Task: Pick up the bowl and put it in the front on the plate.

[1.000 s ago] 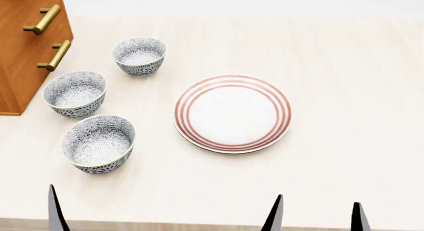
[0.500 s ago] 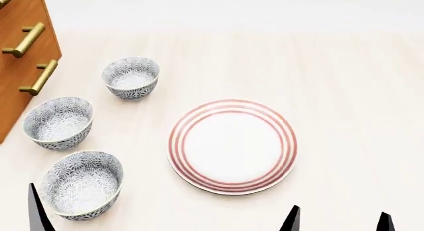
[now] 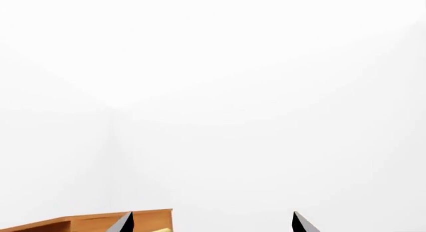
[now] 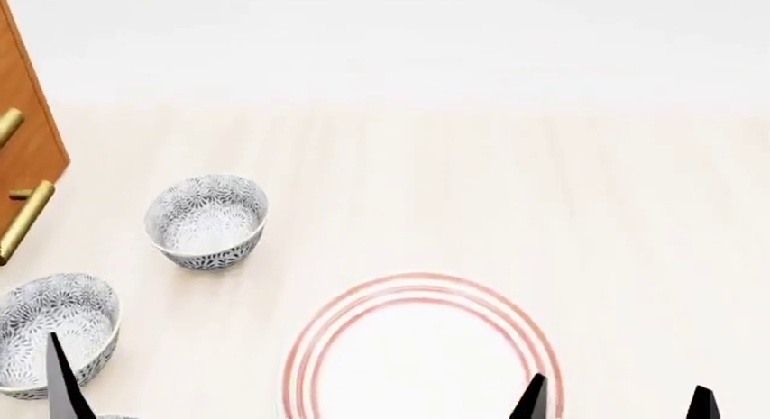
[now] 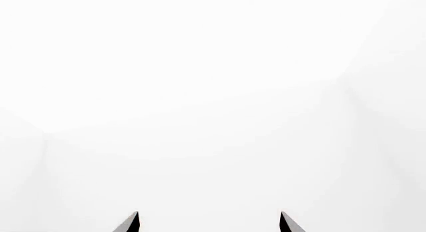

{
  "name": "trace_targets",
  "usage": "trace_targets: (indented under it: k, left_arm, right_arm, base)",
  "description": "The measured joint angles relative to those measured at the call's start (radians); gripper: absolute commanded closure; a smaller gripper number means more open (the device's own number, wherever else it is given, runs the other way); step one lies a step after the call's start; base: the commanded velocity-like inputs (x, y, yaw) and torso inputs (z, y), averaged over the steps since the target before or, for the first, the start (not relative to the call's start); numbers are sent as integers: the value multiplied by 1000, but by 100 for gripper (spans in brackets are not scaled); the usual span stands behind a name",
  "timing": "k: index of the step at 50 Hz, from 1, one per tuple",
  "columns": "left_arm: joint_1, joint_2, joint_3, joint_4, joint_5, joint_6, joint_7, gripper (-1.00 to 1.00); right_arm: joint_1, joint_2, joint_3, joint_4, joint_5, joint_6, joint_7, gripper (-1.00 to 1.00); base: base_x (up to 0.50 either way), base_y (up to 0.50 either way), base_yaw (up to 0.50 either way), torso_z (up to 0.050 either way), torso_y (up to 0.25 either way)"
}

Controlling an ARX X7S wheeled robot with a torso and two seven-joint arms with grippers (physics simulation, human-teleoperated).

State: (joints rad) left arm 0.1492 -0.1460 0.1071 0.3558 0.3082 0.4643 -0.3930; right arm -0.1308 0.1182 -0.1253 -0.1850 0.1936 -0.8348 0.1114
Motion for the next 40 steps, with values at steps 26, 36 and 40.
trace_targets:
  k: [26, 36, 40]
  left_arm:
    - [-1, -20, 27, 1, 5, -16, -23, -100]
    - [-2, -26, 37, 0, 8, -22, -30, -100]
    - [-2, -29, 40, 0, 7, -24, -33, -100]
  right_arm:
    - [3, 22, -19, -3, -2, 7, 28, -100]
    - [1, 31, -28, 0, -8, -11, 29, -100]
    - [0, 34, -32, 2, -12, -17, 29, -100]
  base:
    - [412, 0, 0, 0, 1]
    - [0, 291, 0, 0, 0]
    - [0, 500, 0, 0, 0]
